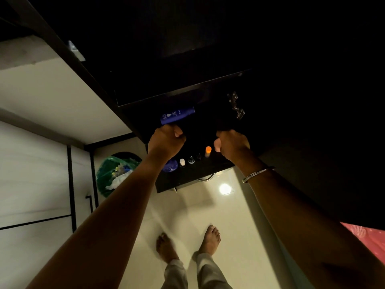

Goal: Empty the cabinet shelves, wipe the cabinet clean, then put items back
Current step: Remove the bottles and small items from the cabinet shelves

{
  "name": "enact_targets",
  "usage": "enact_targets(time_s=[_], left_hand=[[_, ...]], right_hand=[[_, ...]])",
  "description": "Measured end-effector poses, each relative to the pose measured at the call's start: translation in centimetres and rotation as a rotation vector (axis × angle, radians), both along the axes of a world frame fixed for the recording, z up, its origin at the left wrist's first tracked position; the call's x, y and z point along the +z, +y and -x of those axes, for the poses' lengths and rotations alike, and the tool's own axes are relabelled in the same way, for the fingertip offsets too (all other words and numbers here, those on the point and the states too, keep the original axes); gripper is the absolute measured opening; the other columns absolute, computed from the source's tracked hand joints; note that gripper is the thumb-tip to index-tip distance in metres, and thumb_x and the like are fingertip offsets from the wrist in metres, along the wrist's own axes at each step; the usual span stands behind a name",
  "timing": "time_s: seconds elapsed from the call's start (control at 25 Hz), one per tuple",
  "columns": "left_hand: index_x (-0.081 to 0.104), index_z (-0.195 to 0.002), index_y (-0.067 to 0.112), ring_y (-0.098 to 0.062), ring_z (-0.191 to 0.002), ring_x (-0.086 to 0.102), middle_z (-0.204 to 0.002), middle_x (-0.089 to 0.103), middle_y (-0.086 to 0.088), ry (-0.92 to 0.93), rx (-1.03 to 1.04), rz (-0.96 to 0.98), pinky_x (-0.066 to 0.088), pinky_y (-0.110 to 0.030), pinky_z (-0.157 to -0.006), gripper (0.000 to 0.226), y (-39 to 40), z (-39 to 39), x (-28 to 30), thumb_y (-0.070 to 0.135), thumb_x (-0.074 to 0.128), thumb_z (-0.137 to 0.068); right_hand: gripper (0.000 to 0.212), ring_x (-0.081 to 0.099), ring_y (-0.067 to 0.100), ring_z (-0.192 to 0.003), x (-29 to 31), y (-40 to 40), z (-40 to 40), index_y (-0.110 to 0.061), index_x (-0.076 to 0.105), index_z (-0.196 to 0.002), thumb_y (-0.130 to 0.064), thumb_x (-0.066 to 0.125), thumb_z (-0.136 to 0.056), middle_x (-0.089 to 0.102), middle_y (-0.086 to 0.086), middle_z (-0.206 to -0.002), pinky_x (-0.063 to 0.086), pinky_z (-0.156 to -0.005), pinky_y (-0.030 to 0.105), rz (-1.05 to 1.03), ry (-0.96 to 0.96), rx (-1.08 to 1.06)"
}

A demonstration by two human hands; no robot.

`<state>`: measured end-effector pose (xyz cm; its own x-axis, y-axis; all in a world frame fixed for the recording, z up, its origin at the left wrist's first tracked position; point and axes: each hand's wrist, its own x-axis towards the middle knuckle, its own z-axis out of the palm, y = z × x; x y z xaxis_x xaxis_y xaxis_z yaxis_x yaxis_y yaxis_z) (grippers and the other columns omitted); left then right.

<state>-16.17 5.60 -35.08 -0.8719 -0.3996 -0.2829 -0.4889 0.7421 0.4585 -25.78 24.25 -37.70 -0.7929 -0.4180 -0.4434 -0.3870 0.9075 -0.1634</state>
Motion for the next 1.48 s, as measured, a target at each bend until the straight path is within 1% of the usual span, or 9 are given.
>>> enact_targets(time_s=[0.16, 0.28, 0.36, 0.52, 0.6, 0.88, 1.2, 1.36, 1.48], left_hand=[[0.052, -0.078, 0.020, -0.016, -0.062, 0.058, -0.066, 0.056, 0.002, 0.015, 0.024, -0.036, 0.044, -0.027, -0.063, 0.020, 0.1, -0.1, 0.3, 0.024, 0.057, -0.097], [0.055, -0.081, 0.021, -0.014, -0.062, 0.060, -0.067, 0.057, 0.004, 0.050, 0.030, -0.044, 0.042, -0.022, -0.057, 0.016, -0.3, -0.3, 0.4, 0.023, 0.058, -0.097], [0.060, -0.084, 0.022, -0.014, -0.064, 0.063, -0.073, 0.062, 0.003, 0.077, 0.040, -0.049, 0.042, -0.020, -0.055, 0.012, -0.7, -0.4, 0.3, 0.022, 0.059, -0.096], [0.067, -0.109, 0.014, -0.022, -0.091, 0.067, -0.104, 0.069, -0.005, 0.168, 0.133, -0.120, 0.053, -0.031, -0.080, 0.017, -1.5, -0.2, -0.2, 0.017, 0.065, -0.092], [0.067, -0.109, 0.012, -0.023, -0.097, 0.067, -0.109, 0.069, -0.008, 0.181, 0.148, -0.100, 0.052, -0.030, -0.082, 0.018, -2.1, 0.1, -0.7, 0.015, 0.065, -0.091], [0.066, -0.112, 0.014, -0.018, -0.084, 0.066, -0.103, 0.069, -0.006, 0.174, 0.210, -0.120, 0.042, -0.013, -0.061, 0.020, -4.5, 0.2, -2.3, 0.014, 0.062, -0.093], [0.067, -0.110, 0.015, -0.019, -0.086, 0.068, -0.105, 0.070, -0.007, 0.177, 0.188, -0.151, 0.057, -0.032, -0.074, 0.018, -4.9, -0.5, -3.4, 0.019, 0.062, -0.093], [0.067, -0.105, 0.017, -0.011, -0.070, 0.065, -0.093, 0.070, -0.005, 0.184, 0.200, -0.171, 0.050, -0.019, -0.059, 0.012, -4.8, -1.0, -3.5, 0.018, 0.060, -0.095], [0.067, -0.109, 0.016, -0.018, -0.082, 0.067, -0.101, 0.069, -0.006, 0.227, 0.212, -0.194, 0.054, -0.024, -0.068, 0.017, -4.7, -1.4, -3.3, 0.015, 0.060, -0.094]], right_hand=[[0.047, 0.060, 0.036, -0.114, 0.9, 0.6, -0.4, -0.019, 0.052, -0.133, -0.012, 0.066, -0.088, 0.060, 0.014, -0.126, 0.052, -0.083, 0.040, -0.051, 0.008, 0.068], [0.062, 0.058, 0.035, -0.117, 2.7, -0.2, 0.1, -0.021, 0.045, -0.139, -0.016, 0.071, -0.084, 0.058, 0.012, -0.129, 0.053, -0.083, 0.040, -0.001, 0.004, 0.059], [0.058, 0.059, 0.034, -0.116, 4.0, -1.8, 0.5, -0.019, 0.051, -0.135, -0.017, 0.071, -0.081, 0.060, 0.011, -0.126, 0.053, -0.083, 0.039, 0.105, 0.069, 0.040], [0.044, 0.060, 0.034, -0.116, 4.2, -6.3, 1.0, -0.020, 0.058, -0.130, -0.017, 0.062, -0.086, 0.062, 0.010, -0.126, 0.053, -0.090, 0.041, 0.189, 0.146, 0.116], [0.042, 0.062, 0.035, -0.113, 2.9, -8.4, 1.4, -0.020, 0.059, -0.131, -0.018, 0.062, -0.089, 0.063, 0.012, -0.126, 0.054, -0.090, 0.042, 0.156, 0.133, 0.164], [0.046, 0.059, 0.035, -0.119, -2.1, -13.9, 3.1, -0.018, 0.056, -0.135, -0.016, 0.064, -0.090, 0.061, 0.012, -0.129, 0.050, -0.096, 0.043, 0.067, 0.143, 0.295], [0.054, 0.044, 0.033, -0.131, -5.3, -17.3, 4.3, -0.016, 0.052, -0.136, -0.023, 0.070, -0.086, 0.048, 0.011, -0.142, 0.042, -0.106, 0.044, -0.162, 0.194, 0.390], [0.050, 0.052, 0.032, -0.126, -4.6, -16.7, 3.8, -0.018, 0.056, -0.132, -0.023, 0.073, -0.085, 0.055, 0.010, -0.136, 0.048, -0.099, 0.044, -0.149, 0.166, 0.417], [0.048, 0.060, 0.033, -0.117, -3.5, -15.2, 3.1, -0.019, 0.058, -0.129, -0.021, 0.073, -0.083, 0.062, 0.010, -0.128, 0.050, -0.093, 0.041, -0.024, 0.118, 0.423]])
